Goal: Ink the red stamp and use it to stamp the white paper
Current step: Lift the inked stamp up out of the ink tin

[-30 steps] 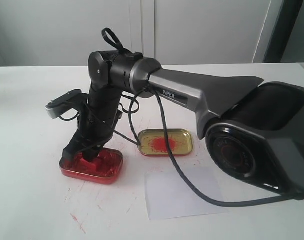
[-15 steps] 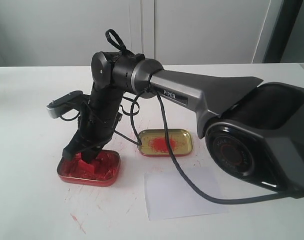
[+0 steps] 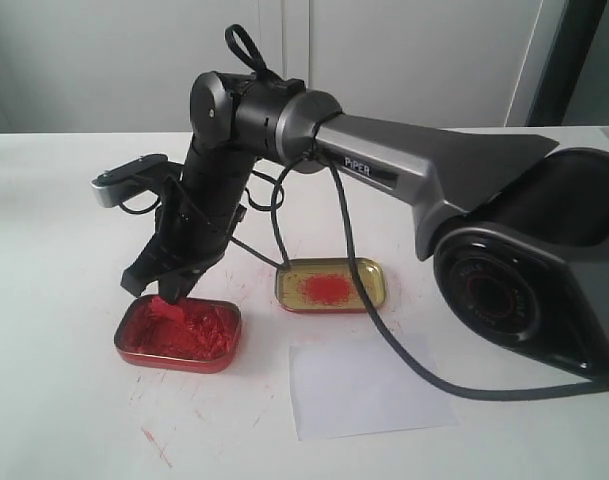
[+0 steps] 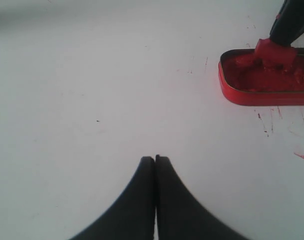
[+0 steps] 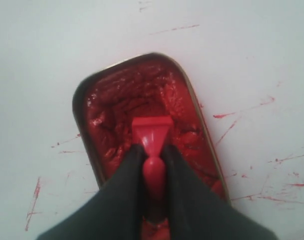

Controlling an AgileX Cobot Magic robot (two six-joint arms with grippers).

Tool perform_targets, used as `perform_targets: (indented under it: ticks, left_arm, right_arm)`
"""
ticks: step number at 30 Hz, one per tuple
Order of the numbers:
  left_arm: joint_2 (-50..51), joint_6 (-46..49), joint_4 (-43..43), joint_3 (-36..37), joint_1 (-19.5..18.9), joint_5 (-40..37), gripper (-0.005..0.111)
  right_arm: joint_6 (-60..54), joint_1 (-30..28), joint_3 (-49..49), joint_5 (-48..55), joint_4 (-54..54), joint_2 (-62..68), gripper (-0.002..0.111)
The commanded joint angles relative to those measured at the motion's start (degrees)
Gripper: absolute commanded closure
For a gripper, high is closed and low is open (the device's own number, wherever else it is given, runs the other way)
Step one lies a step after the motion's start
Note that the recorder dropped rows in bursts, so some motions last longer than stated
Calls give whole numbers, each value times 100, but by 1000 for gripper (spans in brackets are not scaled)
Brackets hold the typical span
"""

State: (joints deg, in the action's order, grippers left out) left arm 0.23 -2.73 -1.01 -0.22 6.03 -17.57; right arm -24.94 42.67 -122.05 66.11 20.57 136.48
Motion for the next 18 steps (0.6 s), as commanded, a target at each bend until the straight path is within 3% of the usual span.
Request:
perform_targets:
  ticks: [1, 18]
  left_arm:
    - [-23, 6, -47, 22, -15, 6, 107]
    - [-23, 6, -47, 22, -15, 6, 107]
  right_arm:
    - [67, -43, -11, 146, 39, -231, 108]
    - [661, -43, -11, 372, 25, -377, 108]
